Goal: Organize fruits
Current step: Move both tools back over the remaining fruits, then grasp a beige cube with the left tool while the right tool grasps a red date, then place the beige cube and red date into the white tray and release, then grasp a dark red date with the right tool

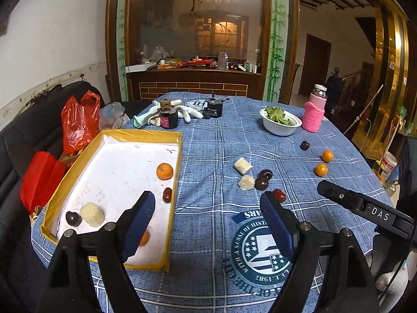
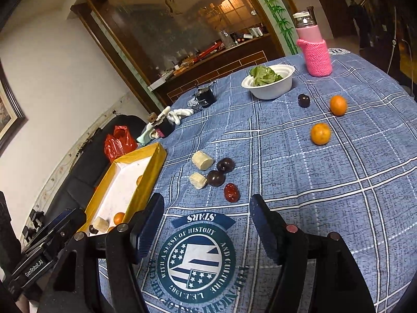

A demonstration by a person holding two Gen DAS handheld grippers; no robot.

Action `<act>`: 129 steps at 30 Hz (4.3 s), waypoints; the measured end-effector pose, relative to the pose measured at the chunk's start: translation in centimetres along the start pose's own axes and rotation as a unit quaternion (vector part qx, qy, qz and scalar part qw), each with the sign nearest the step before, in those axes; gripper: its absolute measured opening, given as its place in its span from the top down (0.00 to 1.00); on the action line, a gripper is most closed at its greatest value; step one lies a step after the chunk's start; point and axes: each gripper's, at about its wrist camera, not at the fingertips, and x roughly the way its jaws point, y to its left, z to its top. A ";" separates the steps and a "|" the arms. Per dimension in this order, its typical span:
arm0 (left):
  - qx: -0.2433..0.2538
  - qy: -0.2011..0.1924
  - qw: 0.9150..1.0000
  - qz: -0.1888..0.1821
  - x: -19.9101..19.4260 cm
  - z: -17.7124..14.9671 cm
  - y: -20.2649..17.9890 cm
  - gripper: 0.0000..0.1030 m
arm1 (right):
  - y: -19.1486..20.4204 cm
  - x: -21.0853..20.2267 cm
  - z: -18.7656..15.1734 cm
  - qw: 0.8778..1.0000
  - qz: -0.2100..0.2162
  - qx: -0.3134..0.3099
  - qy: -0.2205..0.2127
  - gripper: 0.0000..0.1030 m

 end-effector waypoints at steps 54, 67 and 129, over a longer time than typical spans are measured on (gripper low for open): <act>0.032 0.154 0.972 -0.176 20.6 1.3 -4.2 0.69 | -2.3 9.5 2.3 0.992 -0.039 -0.067 0.098 0.77; -0.046 0.099 0.982 -0.151 14.8 2.0 0.6 0.73 | -2.3 9.1 2.3 0.994 -0.026 -0.066 0.084 0.77; -0.187 0.061 0.977 -0.078 4.4 -0.2 15.3 0.21 | -0.2 12.0 1.7 0.981 -0.074 -0.081 0.161 0.54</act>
